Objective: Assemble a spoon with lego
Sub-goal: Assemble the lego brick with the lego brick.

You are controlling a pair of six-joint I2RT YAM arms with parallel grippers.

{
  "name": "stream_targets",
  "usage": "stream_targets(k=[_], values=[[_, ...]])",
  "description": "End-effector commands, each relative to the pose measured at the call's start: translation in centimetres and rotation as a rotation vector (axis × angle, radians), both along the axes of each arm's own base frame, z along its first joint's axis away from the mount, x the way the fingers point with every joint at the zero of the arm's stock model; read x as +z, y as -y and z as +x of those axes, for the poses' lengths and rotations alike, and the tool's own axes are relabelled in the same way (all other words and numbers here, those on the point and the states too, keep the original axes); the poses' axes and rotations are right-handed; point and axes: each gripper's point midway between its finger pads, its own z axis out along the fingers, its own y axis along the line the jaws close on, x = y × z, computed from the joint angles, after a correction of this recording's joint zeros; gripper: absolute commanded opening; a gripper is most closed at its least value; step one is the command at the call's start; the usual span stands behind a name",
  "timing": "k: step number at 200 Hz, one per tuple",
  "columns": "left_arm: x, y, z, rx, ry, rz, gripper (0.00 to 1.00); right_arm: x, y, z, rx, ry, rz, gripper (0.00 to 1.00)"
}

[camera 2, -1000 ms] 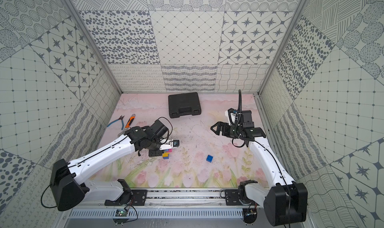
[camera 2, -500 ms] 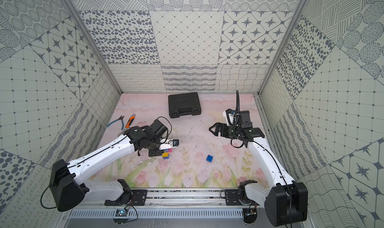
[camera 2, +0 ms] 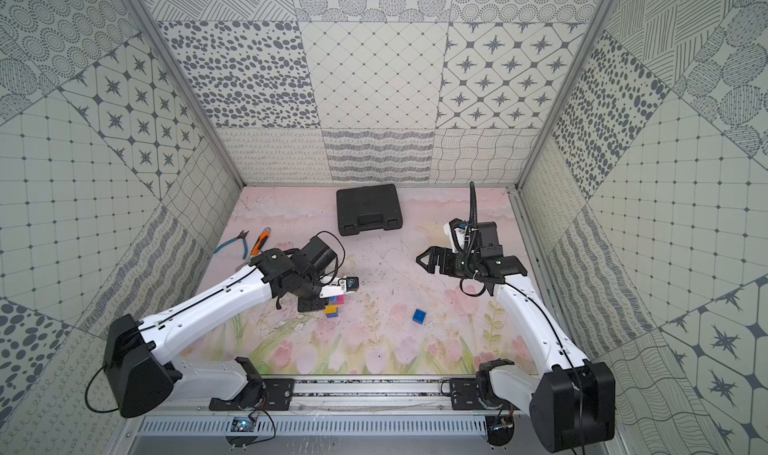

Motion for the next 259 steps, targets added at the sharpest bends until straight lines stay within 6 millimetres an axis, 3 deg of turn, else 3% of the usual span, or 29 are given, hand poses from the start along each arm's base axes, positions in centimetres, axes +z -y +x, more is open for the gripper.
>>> stream_targets(k=[1,113,259], values=[[-0.4,-0.6,-1.7,0.008,-0.092,0.017,0.36,0.6,-0.4,0.2,0.015,0.042,0.013,0.98],[2.0,-0.3,0.2,0.028,0.033,-0.02,0.49,1.0,-0.5,0.5,0.007,0.049,0.021,0.98],[1.7,-0.5,-0.3,0.028,0.013,-0.021,0.51,0.9,-0.8,0.1,0.019,0.045,0.043,0.98]])
